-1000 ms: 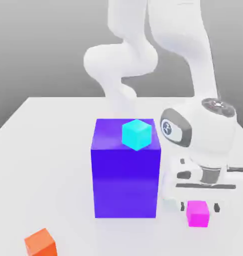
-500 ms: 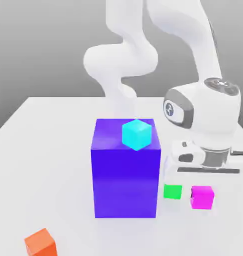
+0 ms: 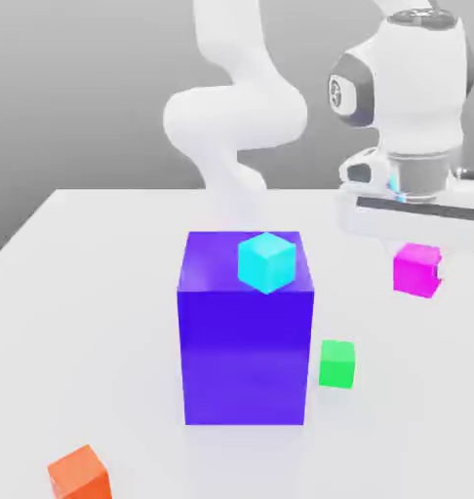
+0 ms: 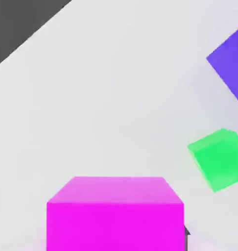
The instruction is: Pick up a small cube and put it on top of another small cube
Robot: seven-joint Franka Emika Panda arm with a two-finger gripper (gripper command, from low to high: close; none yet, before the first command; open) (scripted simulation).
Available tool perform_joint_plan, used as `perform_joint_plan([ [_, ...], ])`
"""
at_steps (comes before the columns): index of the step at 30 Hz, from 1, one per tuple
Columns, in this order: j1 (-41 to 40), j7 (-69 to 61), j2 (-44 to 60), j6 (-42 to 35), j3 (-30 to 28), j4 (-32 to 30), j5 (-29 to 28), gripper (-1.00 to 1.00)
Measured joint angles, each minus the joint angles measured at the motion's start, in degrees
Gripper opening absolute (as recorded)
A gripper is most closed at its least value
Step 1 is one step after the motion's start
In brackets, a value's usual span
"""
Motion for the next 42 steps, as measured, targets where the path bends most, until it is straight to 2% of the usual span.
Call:
perform_joint_plan([
  [9,-2.12,21.26,-6.08,-0.93,6.17,-5.18,2.93,-1.0],
  [18,-9.02,41.71,-1.82,6.36,12.96,-10.62,3.57,-1.0],
  [23,-15.43,50.91,5.78,14.73,16.08,-12.77,0.94,-1.0],
  [26,-18.62,54.76,13.33,22.11,17.77,-12.85,-4.12,-1.0],
  [27,-22.48,56.43,15.93,24.61,20.88,-12.84,-6.62,-1.0],
  [28,-22.49,56.42,15.93,24.66,20.89,-12.84,-6.6,-1.0],
  [29,-22.51,56.4,15.93,24.71,20.91,-12.84,-6.59,1.0],
  [37,-22.83,56.9,16.73,25.38,21.05,-12.84,-7.27,1.0],
  [42,-16.82,51.62,6.86,15.75,17.16,-12.9,0.66,1.0],
])
